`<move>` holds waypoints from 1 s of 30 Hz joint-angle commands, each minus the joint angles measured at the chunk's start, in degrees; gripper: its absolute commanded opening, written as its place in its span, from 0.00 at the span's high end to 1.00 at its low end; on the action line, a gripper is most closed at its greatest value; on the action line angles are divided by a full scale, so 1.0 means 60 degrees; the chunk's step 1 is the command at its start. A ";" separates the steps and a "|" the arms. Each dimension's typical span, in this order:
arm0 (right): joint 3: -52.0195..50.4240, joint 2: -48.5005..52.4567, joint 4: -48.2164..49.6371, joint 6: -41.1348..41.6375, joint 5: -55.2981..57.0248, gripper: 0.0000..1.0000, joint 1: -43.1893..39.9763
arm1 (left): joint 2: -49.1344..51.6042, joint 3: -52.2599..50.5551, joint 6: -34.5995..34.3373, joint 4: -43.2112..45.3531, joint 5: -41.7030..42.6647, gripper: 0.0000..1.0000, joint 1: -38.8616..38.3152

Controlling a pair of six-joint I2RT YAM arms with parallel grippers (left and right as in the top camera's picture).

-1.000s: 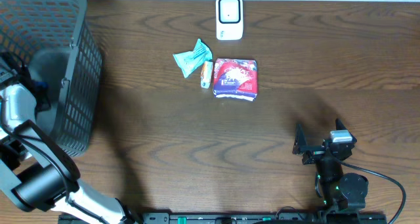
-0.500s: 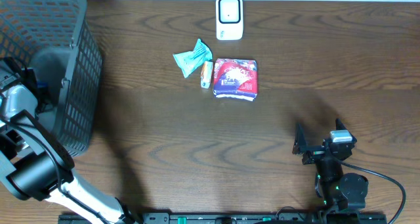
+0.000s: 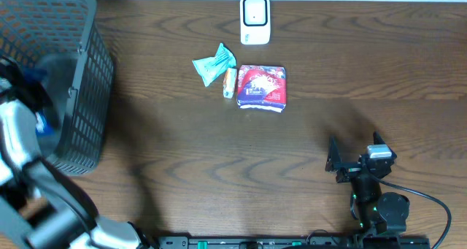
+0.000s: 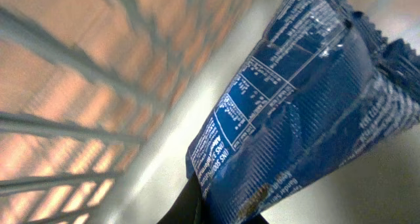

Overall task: Scan the item barcode
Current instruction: 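Reach into the basket and grasp the blue snack bag, then carry the blue bag past the scanner and drop it right of the liners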

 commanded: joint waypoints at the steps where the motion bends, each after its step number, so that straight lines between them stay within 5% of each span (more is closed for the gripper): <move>1: -0.0029 -0.0044 -0.0018 0.0095 0.0015 0.01 -0.0033 | -0.1923 0.0208 -0.1392 0.0131 0.2346 0.93 -0.0044; 11: -0.0029 -0.0044 -0.0018 0.0095 0.0015 0.01 -0.0033 | -0.5253 0.0208 -0.4036 0.1515 0.3759 0.93 -0.0772; 13: -0.0029 -0.0044 -0.0018 0.0095 0.0011 0.01 -0.0033 | -0.5799 0.0208 -0.5355 0.2127 0.4248 0.93 -0.1818; 18: -0.0029 -0.0044 -0.0015 0.0098 0.0015 0.01 -0.0033 | -0.6022 0.0208 -0.5501 0.2288 0.3960 0.93 -0.5366; 27: -0.0029 -0.0044 -0.0018 0.0095 0.0015 0.01 -0.0033 | -0.4014 0.0208 -0.5362 0.0521 -0.1384 0.92 -0.9617; 30: -0.0029 -0.0044 -0.0018 0.0095 0.0015 0.01 -0.0033 | -0.2481 0.0208 -0.5439 0.0605 -0.1679 0.93 -1.0571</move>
